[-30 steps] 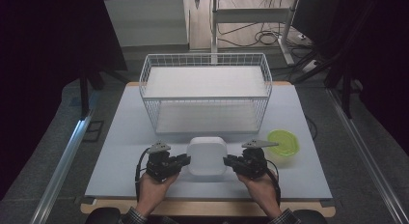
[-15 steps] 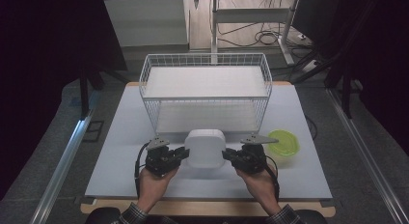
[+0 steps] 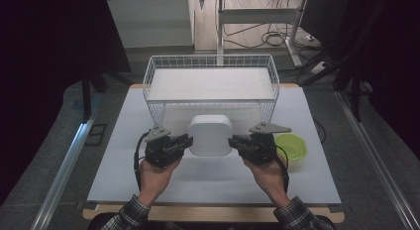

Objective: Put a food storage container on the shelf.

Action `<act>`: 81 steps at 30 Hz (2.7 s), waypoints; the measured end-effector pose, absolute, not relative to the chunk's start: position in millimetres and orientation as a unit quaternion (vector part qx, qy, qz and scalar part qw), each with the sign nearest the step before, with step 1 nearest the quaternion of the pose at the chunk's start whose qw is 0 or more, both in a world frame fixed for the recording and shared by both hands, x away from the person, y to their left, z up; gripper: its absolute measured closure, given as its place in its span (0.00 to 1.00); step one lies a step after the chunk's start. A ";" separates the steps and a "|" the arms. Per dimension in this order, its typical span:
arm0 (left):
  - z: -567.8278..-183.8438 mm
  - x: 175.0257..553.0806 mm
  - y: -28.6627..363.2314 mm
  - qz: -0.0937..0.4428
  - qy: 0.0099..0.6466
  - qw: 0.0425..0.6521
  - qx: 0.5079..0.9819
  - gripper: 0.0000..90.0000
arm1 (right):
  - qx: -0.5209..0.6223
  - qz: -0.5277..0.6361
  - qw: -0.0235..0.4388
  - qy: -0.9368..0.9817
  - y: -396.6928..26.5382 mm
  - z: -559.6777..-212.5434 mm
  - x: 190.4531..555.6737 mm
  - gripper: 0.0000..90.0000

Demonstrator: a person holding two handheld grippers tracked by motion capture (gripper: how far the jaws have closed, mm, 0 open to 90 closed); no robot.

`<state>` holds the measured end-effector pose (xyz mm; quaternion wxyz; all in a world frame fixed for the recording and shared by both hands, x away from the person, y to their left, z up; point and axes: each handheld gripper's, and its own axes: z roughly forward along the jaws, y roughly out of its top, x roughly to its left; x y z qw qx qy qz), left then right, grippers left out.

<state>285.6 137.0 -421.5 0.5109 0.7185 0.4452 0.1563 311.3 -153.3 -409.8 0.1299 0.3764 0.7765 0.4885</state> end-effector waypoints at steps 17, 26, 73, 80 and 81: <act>-367.5 304.9 139.9 0.194 0.424 0.530 0.708 0.85 | 0.367 0.514 0.154 0.760 -148.7 -360.1 336.6 0.86; -345.0 315.8 143.5 0.206 0.421 0.536 0.702 0.85 | 0.364 0.520 0.168 0.754 -142.9 -338.0 349.1 0.86; -329.3 390.6 142.9 0.207 0.422 0.554 0.687 0.68 | 0.396 0.514 0.171 0.742 -129.0 -307.7 420.7 0.75; -333.3 396.5 141.9 0.210 0.426 0.550 0.687 0.67 | 0.396 0.511 0.171 0.744 -127.1 -306.3 424.5 0.74; -333.1 397.3 142.0 0.209 0.427 0.550 0.687 0.67 | 0.396 0.511 0.170 0.744 -126.9 -306.3 425.5 0.73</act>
